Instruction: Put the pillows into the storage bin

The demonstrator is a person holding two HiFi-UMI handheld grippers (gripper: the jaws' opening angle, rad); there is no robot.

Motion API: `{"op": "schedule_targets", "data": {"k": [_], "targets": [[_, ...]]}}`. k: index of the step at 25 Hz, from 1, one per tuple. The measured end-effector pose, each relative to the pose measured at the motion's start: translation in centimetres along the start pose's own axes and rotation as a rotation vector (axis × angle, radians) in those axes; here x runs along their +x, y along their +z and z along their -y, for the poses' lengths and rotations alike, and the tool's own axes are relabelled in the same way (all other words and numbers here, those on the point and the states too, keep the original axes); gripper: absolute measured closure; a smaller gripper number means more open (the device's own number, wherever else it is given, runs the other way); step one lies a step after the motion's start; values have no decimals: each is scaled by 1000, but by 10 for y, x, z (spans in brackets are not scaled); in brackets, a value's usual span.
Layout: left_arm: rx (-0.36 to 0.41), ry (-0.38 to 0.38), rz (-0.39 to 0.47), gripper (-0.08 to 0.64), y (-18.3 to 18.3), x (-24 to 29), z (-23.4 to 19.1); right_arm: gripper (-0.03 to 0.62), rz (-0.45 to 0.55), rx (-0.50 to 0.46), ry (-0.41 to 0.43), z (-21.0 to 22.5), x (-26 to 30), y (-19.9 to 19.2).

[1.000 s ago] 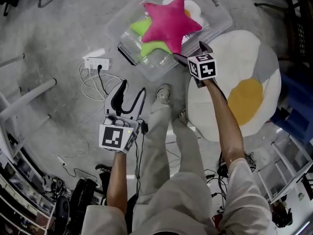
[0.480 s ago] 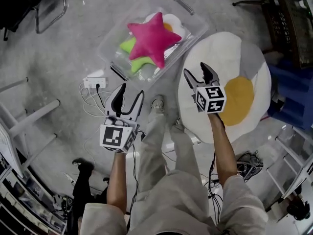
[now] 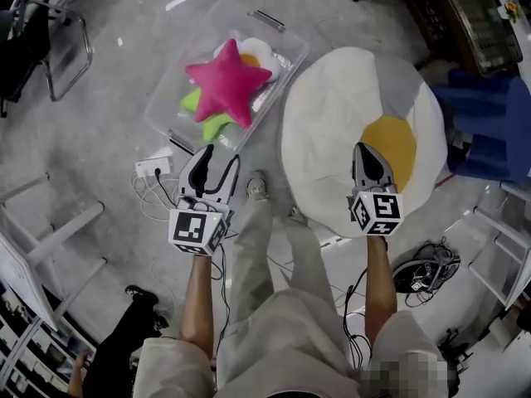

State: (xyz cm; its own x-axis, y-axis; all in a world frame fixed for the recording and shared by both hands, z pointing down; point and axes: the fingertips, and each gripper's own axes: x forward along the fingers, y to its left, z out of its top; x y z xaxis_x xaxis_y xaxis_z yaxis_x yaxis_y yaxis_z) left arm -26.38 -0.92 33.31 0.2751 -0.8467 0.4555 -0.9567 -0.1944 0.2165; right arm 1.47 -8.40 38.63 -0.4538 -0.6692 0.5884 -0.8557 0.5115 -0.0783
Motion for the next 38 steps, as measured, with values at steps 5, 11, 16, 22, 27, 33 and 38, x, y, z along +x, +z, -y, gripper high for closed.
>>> {"op": "schedule_targets", "data": {"k": [5,11,16,22,27,33,38], "targets": [[15,-51,-3,408,12,10,34,592,18,37,-30,26,-53,-5],[49,-72,-4,502,40,2,66,593,53,65,-54,38,-103,15],[83,-99,-8,538,72,-16,92,594,94,68,-69,45,-145,47],[137,-130,-54,545,104,-38,128,594,129,86,-92,54,-189,89],[159,-142,-45,545,152,-54,144,594,163,86,-86,54,-217,131],[202,-136,3,545,189,-69,164,594,209,66,-104,63,-250,154],[205,-129,29,545,210,-93,174,594,219,60,-124,66,-283,163]]}}
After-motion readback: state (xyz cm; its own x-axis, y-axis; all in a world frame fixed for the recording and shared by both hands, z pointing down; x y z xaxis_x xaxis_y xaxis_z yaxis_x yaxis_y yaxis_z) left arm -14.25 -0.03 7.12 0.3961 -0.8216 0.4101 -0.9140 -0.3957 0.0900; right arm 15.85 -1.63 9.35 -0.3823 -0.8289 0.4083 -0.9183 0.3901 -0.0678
